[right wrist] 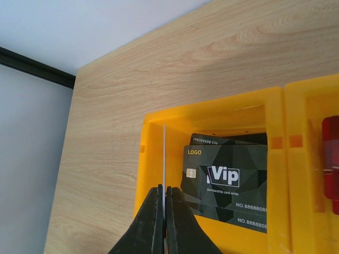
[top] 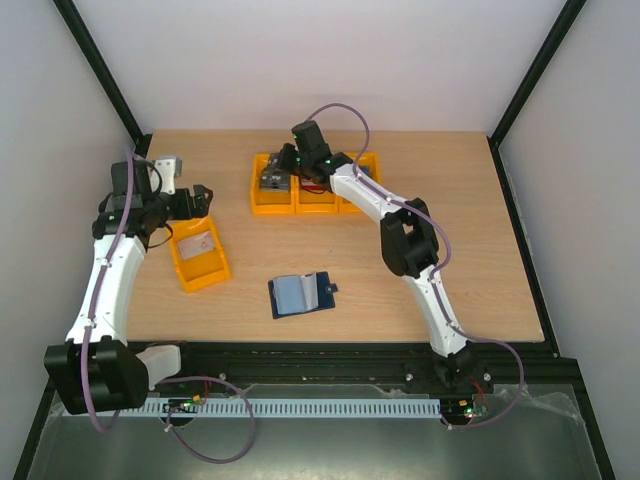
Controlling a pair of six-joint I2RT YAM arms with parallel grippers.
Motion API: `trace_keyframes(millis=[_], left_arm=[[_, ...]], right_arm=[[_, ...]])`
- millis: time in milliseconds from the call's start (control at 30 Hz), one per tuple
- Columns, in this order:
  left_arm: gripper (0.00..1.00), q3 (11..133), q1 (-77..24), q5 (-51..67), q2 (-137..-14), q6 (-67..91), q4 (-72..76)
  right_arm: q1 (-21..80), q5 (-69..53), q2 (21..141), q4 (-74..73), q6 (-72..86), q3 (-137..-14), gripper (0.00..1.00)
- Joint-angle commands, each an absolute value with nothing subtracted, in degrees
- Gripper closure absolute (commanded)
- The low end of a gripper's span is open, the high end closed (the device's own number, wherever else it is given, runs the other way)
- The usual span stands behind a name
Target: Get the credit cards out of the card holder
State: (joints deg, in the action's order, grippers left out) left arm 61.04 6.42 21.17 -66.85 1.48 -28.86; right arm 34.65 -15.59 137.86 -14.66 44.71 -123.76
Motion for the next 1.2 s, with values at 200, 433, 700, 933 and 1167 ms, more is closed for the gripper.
trace_keyframes(millis=[200, 433, 700, 933, 1167], left_arm=[[0.01, 61.1, 7.2, 23.3, -67.6, 3.0, -25.8], [0.01, 60.7, 7.7, 23.9, -67.7, 3.0, -25.7], [0.01, 60.2, 7.9, 24.1, -67.9, 3.1, -25.2], [0.01, 60.0, 7.9, 25.1, -68.3, 3.0, -25.3], [0.01, 60.2, 8.0, 25.6, -68.4, 2.8, -25.5]], right_arm=[[35.3, -16.5, 142.2, -12.3, 50.9, -128.0, 0.98], [35.3, -17.1, 145.5, -14.4, 51.1, -130.7, 0.98], [35.2, -18.0, 150.1, -14.1, 51.4, -135.1, 0.96], [35.2, -13.7, 149.6, -15.5, 48.6, -136.2, 0.56], [35.2, -5.7, 147.1, -15.1, 42.0, -138.5, 0.31]])
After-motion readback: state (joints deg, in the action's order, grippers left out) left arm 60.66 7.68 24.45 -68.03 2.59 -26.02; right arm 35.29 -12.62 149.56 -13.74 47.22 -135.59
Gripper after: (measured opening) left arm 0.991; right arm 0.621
